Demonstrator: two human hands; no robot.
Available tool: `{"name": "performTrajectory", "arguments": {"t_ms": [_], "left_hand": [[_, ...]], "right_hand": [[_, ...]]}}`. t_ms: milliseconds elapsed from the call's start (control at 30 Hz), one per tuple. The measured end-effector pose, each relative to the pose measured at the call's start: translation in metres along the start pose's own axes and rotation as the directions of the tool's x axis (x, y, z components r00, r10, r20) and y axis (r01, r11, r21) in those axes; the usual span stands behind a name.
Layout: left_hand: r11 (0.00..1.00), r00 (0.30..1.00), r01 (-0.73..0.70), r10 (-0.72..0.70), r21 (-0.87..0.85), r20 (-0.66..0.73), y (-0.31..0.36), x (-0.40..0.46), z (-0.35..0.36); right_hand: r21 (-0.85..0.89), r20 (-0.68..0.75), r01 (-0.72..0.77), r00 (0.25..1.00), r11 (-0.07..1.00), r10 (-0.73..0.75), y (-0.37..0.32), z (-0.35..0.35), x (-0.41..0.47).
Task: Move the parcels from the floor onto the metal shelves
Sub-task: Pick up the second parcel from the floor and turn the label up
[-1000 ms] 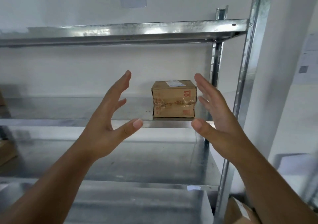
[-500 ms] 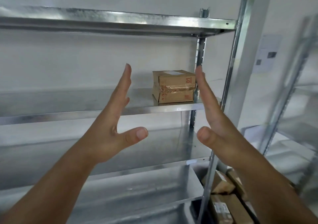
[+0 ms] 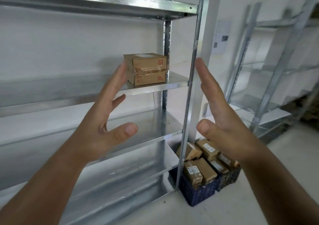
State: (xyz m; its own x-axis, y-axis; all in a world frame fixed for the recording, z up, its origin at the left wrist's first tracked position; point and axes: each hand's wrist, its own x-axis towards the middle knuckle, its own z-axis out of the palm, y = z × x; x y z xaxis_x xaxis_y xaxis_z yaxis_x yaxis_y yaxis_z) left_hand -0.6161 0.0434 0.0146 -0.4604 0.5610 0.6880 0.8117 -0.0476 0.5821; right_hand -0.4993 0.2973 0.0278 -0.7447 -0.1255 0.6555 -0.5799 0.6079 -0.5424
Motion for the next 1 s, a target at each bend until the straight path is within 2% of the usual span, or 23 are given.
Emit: {"name": "performTrajectory", "arguments": {"t_ms": [367,633,833,1000], "left_hand": [[0.987,0.985,-0.054,0.078,-0.152,0.156,0.078,-0.014,0.102],[0.961,0.969,-0.024,0.091,-0.275,0.231,0.157,-0.046,0.198],[0.923,0.924,0.006,0.142,-0.384,0.355,0.195,-0.069,0.285],[0.877,0.872,0.058,0.188,-0.477,0.452,0.219,-0.083,0.347]], "right_hand": [[-0.112,-0.098,-0.081,0.993,0.99,0.07,-0.047,-0.082,-0.127],[-0.172,-0.185,-0.147,0.976,0.974,0.115,-0.089,-0.139,-0.251],[-0.194,-0.291,-0.296,0.928,0.935,0.234,-0.111,-0.169,-0.359],[-0.158,-0.388,-0.431,0.854,0.888,0.346,-0.135,-0.184,-0.428]]}}
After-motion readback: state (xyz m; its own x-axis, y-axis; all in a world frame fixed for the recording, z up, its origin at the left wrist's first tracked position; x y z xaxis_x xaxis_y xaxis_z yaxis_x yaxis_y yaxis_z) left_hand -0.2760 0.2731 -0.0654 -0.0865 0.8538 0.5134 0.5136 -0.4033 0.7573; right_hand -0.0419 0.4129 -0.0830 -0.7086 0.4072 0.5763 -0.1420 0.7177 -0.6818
